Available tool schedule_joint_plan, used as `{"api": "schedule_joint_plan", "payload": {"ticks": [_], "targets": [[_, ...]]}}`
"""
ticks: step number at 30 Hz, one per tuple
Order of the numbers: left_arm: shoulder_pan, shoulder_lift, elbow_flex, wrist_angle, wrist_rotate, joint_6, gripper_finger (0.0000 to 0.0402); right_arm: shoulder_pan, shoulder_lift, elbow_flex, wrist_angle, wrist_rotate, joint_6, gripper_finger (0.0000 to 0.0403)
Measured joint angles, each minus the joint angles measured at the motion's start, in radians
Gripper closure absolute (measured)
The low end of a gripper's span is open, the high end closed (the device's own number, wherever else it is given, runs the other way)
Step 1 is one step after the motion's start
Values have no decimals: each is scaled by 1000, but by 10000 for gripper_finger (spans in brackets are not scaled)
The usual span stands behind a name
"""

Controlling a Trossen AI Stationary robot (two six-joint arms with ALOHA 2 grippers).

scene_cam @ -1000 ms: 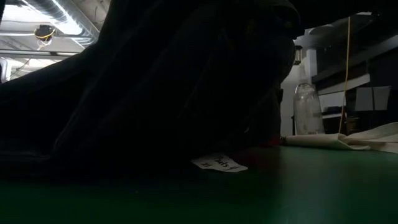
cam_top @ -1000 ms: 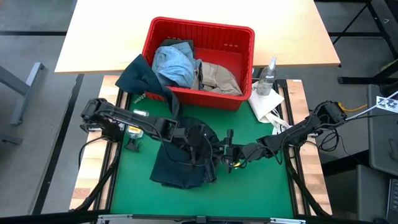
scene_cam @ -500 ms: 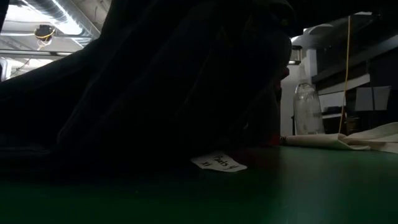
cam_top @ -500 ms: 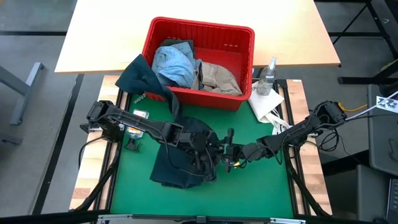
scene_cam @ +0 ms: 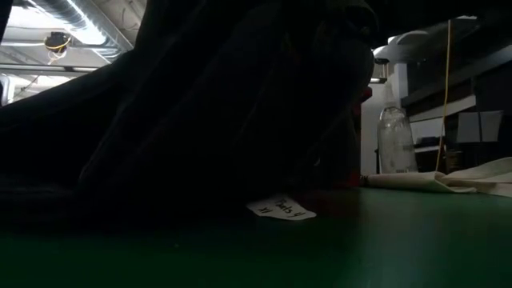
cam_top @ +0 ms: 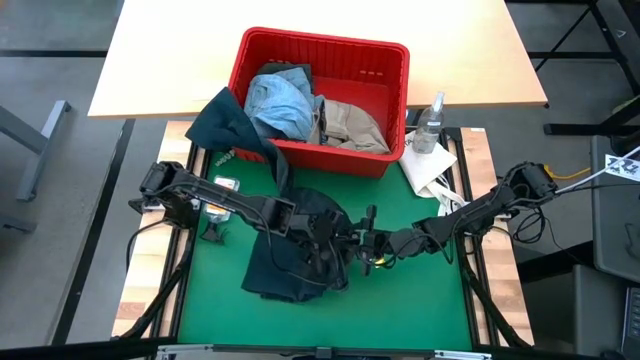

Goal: Fold laundry
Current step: Fold the dark blue jeans

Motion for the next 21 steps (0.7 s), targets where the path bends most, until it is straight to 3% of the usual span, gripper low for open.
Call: {"api": "schedule_joint_plan", "payload": {"ticks": [14,21], "targets": [[2,-2,0,-87,-58,5,274,0,-1,1,25,6,1,217],[3,-2,-1,-200,-113,4,311,0,-1,1,23,0,1,217]]}}
